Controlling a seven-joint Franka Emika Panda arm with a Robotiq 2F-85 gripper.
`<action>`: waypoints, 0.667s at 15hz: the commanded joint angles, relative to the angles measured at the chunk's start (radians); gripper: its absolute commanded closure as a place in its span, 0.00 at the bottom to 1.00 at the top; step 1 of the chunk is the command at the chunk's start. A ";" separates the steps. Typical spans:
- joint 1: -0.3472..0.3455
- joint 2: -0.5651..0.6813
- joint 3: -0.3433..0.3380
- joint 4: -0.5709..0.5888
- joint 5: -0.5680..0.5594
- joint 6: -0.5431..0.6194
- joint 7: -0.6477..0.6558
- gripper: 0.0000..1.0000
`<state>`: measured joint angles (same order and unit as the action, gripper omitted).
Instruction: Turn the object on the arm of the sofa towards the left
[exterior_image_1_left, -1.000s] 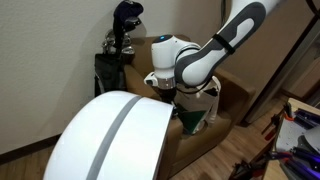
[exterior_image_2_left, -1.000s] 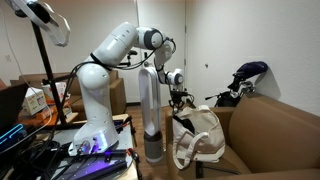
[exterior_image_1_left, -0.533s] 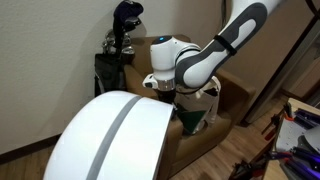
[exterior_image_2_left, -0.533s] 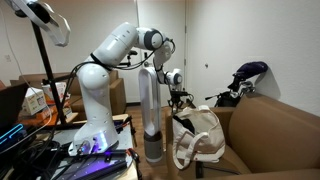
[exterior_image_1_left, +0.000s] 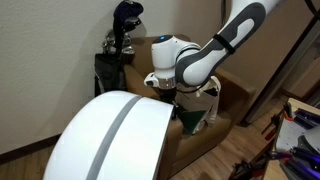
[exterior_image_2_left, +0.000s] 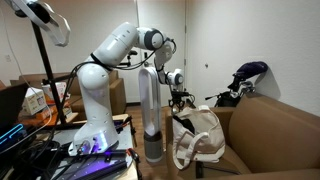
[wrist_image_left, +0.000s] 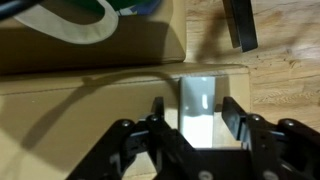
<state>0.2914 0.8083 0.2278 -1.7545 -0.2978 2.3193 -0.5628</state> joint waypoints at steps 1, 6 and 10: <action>-0.022 0.005 0.014 0.012 0.003 -0.028 0.002 0.07; -0.006 -0.018 0.006 0.061 0.067 -0.114 0.154 0.00; -0.015 -0.048 0.016 0.141 0.171 -0.189 0.284 0.00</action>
<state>0.2865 0.7952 0.2330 -1.6544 -0.1914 2.1896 -0.3715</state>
